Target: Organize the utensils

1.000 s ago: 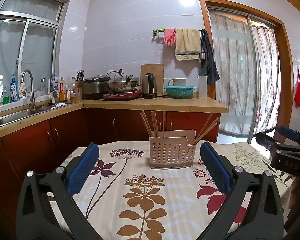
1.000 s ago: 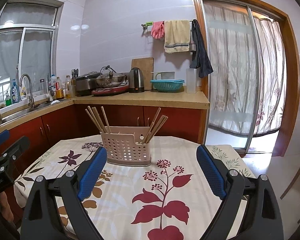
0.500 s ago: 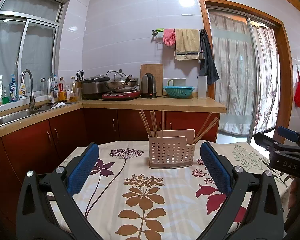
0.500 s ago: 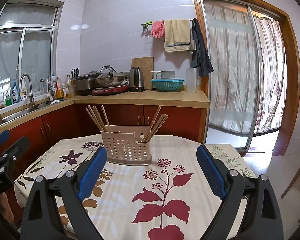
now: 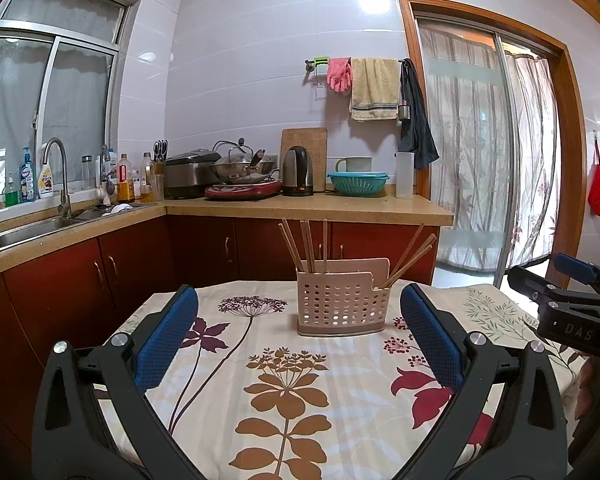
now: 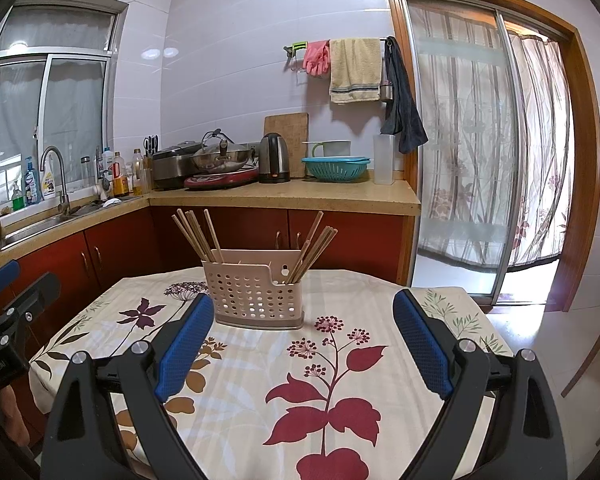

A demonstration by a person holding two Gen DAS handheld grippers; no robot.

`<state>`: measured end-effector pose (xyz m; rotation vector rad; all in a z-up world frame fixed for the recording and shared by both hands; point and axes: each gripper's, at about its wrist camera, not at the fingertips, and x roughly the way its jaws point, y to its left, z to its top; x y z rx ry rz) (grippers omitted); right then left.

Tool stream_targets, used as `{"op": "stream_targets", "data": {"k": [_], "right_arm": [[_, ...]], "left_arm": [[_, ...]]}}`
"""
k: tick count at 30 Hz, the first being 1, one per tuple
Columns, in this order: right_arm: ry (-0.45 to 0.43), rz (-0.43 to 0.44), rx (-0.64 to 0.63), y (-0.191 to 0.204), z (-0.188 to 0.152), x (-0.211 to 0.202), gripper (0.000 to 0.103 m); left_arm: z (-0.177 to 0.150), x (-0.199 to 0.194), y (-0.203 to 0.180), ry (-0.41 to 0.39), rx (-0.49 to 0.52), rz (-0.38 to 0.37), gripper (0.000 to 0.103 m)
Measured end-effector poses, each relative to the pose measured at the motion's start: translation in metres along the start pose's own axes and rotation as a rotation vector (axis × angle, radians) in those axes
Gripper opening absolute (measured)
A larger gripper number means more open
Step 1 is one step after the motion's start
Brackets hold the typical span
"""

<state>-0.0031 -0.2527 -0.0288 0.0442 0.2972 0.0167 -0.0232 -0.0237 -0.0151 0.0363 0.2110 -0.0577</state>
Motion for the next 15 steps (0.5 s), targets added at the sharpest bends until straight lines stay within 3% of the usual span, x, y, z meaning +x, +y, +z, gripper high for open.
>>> {"op": "stream_targets", "data": {"k": [15], "right_arm": [[0.002, 0.001, 0.000, 0.0008, -0.0010, -0.0006, 0.089]], "left_arm": [[0.0015, -0.0081, -0.0037, -0.018, 0.006, 0.002, 0.099]]}}
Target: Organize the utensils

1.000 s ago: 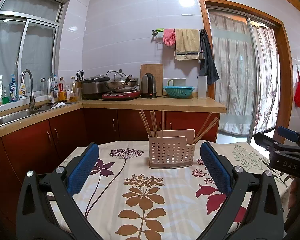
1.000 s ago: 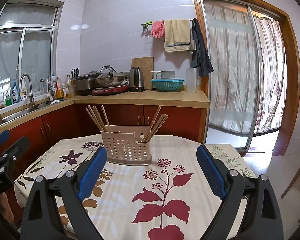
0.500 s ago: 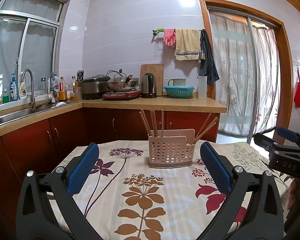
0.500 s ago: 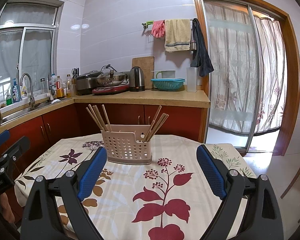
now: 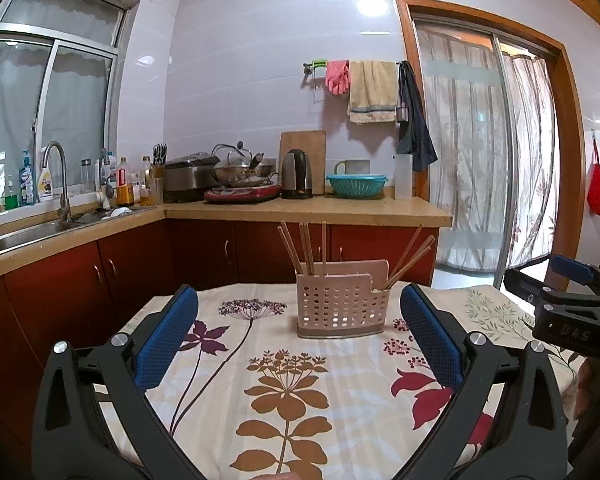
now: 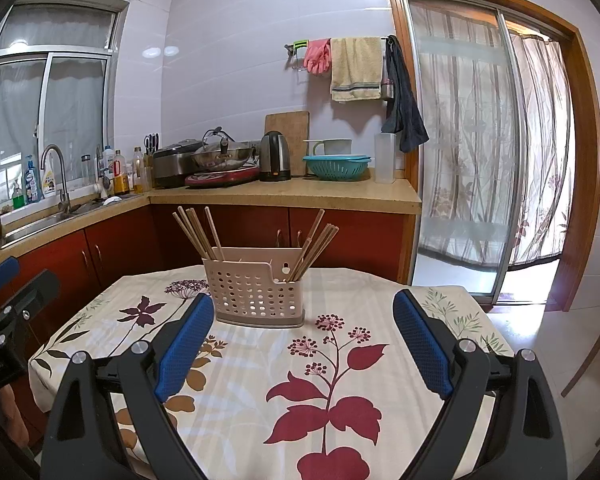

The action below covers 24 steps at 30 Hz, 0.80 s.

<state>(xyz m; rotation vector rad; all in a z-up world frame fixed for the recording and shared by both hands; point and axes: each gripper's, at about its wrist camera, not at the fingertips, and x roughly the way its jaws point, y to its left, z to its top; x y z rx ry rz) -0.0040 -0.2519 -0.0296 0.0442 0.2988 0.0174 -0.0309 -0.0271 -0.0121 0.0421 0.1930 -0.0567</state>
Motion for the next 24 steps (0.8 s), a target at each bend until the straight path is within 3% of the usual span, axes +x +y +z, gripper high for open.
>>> {"op": "stream_targets", "data": {"k": [24], "right_arm": [[0.014, 0.006, -0.005, 0.006, -0.014, -0.002, 0.089]], "left_arm": [[-0.004, 0.005, -0.003, -0.008, 0.004, -0.048, 0.099]]}}
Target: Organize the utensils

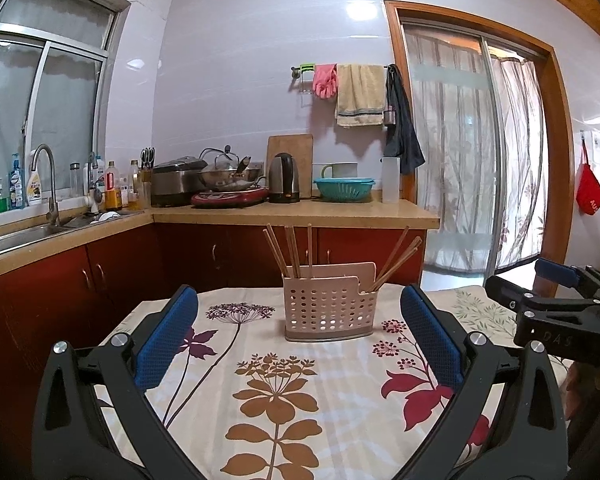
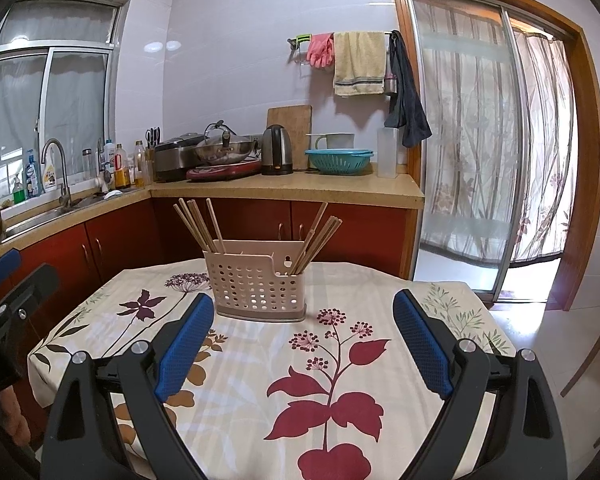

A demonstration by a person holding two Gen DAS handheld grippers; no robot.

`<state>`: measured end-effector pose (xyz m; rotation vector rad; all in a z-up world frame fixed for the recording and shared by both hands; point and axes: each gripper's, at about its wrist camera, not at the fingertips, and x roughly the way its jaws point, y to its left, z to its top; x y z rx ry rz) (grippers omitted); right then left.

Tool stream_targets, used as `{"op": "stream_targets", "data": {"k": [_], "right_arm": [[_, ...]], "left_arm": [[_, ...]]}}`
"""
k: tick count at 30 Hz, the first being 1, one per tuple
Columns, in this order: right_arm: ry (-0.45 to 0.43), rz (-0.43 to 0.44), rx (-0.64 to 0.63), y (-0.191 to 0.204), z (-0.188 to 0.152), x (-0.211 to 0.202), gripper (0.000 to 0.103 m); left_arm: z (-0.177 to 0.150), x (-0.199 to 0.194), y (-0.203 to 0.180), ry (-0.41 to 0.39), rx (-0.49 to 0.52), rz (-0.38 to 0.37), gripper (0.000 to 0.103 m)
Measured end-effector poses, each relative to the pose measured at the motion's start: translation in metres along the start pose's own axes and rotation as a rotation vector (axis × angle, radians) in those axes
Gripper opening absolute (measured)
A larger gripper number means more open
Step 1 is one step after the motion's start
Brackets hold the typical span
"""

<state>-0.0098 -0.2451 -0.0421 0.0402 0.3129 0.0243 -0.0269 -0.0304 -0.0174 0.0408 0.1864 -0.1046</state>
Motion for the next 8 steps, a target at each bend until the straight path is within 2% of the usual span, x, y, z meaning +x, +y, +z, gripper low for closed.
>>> {"op": "stream_targets", "data": {"k": [8], "right_arm": [[0.007, -0.004, 0.002, -0.002, -0.003, 0.004, 0.089]], "left_arm": [[-0.007, 0.012, 0.010, 0.035, -0.034, 0.008, 0.099]]}}
